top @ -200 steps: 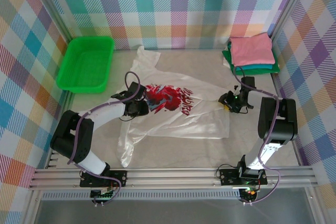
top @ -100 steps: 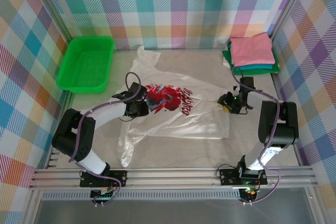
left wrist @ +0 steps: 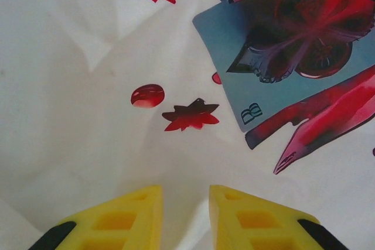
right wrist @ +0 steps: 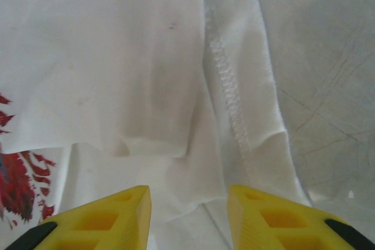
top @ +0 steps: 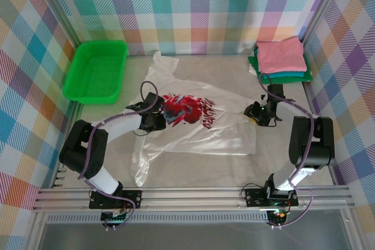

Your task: Fold and stack the t-shirts

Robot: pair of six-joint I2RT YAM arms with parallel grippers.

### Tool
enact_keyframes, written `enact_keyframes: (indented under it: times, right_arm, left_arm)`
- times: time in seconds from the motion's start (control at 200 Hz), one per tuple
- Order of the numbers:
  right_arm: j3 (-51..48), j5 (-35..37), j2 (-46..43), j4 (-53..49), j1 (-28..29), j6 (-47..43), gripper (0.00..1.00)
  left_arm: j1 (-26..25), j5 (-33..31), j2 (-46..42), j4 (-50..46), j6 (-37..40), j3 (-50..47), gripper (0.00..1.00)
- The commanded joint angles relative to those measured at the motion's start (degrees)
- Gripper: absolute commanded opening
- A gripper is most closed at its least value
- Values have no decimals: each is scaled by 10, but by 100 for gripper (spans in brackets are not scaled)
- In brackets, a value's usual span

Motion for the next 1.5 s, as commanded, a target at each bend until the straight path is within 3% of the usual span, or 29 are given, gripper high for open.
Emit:
enact_keyframes:
  times: [0.0, 0.115, 0.585, 0.715, 0.77, 0.87, 1.025, 1.495]
  right_arm:
    - [18, 1, 19, 6, 4, -8, 39]
    - [20, -9, 32, 11, 5, -11, 34]
    - [-6, -41, 12, 24, 15, -9, 28]
    - [-3, -40, 32, 25, 15, -12, 31]
    - [-3, -43, 32, 25, 15, -12, 25]
    - [-11, -40, 3, 20, 15, -12, 6]
    - [-10, -17, -56, -28, 13, -11, 0]
    - [2, 5, -164, -173, -53, -2, 0]
  left_arm:
    - [-2, -2, 4, 10, -2, 0, 28]
    - [-2, -3, 3, 8, -3, -1, 27]
    - [-2, -4, 9, 3, -5, 10, 28]
    - [-2, -1, 14, -1, -3, 17, 28]
    - [-2, -1, 12, -1, -3, 18, 28]
    - [-2, -4, 6, -6, -5, 16, 28]
    - [9, -9, -14, -6, -15, 5, 28]
    - [54, -33, -31, -14, -23, -29, 28]
